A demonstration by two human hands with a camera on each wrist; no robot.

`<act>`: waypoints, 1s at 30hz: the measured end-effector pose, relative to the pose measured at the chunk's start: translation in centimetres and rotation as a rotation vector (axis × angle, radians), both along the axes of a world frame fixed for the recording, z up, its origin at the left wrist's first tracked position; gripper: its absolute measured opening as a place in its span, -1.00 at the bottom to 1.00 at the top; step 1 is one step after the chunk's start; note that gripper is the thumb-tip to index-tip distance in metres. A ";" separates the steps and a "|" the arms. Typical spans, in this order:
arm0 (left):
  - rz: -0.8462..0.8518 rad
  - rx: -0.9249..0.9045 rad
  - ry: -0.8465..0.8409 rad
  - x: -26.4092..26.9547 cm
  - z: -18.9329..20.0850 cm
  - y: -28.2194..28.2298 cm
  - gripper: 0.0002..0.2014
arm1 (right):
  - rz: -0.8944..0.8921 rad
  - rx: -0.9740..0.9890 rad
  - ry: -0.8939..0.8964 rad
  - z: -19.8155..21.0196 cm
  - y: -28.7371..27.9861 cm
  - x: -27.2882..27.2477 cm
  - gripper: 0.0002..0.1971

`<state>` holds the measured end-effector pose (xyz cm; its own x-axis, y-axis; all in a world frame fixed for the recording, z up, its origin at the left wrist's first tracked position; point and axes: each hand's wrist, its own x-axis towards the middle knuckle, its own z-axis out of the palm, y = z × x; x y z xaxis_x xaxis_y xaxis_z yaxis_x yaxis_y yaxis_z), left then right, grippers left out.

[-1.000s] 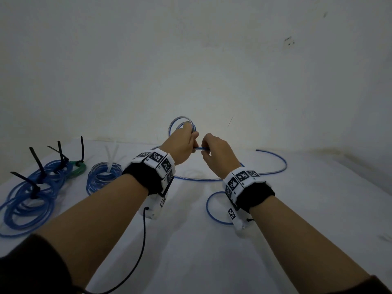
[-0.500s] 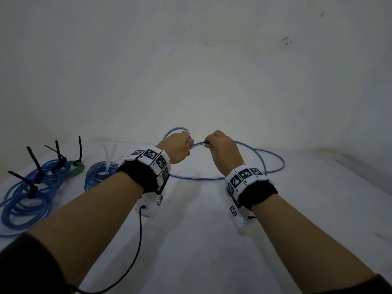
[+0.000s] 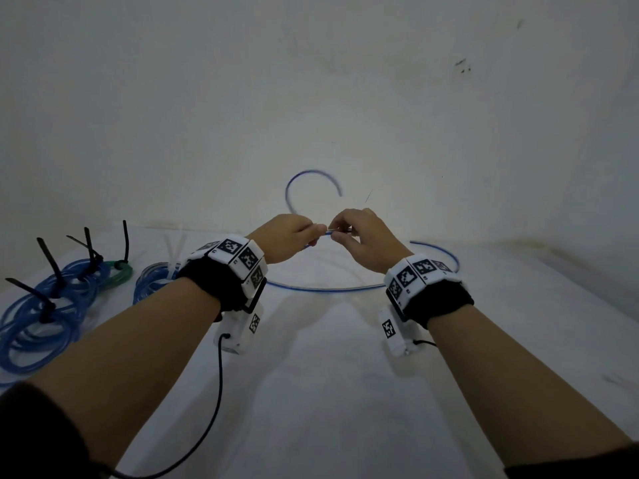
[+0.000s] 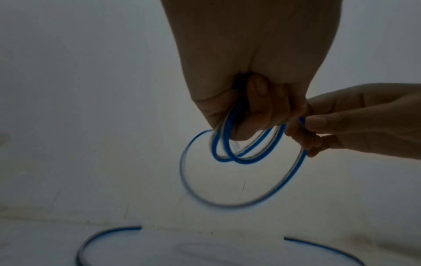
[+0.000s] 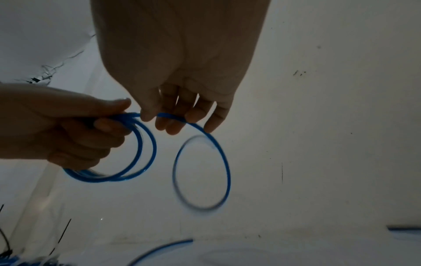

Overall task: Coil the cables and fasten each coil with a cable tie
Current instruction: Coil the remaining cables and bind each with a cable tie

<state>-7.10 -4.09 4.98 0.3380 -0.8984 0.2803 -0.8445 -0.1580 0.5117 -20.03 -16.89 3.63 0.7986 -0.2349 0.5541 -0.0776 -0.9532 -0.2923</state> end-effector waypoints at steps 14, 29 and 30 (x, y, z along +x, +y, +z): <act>-0.197 0.000 0.671 -1.1 1.9 0.4 -0.61 | -0.197 0.200 -0.290 -0.3 -0.1 1.0 -0.93; -0.343 -0.451 1.057 0.2 2.0 0.6 -0.68 | -0.399 0.658 -0.232 -2.7 -1.6 1.1 -0.94; -0.352 -0.471 1.057 0.1 2.0 0.5 -0.69 | -0.400 0.650 -0.242 -2.7 -1.7 1.2 -0.94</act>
